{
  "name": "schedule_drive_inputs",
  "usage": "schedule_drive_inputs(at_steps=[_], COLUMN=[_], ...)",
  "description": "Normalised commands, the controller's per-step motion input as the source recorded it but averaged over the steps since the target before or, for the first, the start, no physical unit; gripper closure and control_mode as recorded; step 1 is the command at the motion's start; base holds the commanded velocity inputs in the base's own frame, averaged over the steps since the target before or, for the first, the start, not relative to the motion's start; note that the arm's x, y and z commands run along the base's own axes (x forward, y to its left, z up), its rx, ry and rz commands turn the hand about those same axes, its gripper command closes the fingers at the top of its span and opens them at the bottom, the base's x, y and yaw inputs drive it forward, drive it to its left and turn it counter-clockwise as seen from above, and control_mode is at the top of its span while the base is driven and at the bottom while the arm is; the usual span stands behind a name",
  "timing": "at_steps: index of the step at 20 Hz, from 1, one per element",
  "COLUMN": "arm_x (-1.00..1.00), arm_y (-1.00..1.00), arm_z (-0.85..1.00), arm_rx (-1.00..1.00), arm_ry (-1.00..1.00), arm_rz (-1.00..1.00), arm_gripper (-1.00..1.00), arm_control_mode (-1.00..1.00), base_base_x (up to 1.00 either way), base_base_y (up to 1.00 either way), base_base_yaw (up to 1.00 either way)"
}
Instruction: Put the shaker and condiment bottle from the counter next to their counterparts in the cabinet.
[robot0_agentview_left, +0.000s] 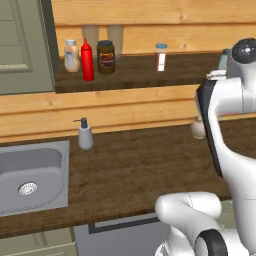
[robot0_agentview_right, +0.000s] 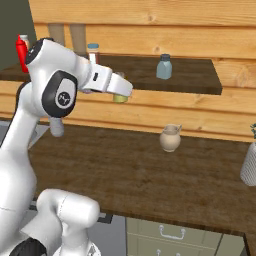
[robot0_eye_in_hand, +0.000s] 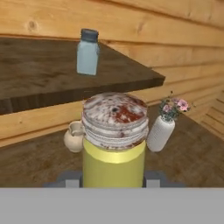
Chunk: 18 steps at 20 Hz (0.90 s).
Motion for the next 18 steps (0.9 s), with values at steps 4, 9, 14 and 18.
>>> schedule_drive_inputs(at_steps=[4,9,14,18], arm_x=[0.00,-0.03,0.11,0.63], arm_y=[0.00,0.04,0.34,0.00], arm_z=[0.69,0.63,-0.15,-0.11], arm_rx=[0.00,0.00,-0.12,-0.02], arm_ry=[0.00,0.00,0.00,0.00], arm_rz=[0.13,0.20,0.39,0.27], arm_gripper=[1.00,1.00,1.00,1.00], arm_control_mode=[-1.00,-1.00,-1.00,-1.00], base_base_x=[0.00,0.00,0.00,0.00], base_base_y=[0.00,0.00,0.00,0.00], base_base_yaw=[0.00,0.00,0.00,0.00])
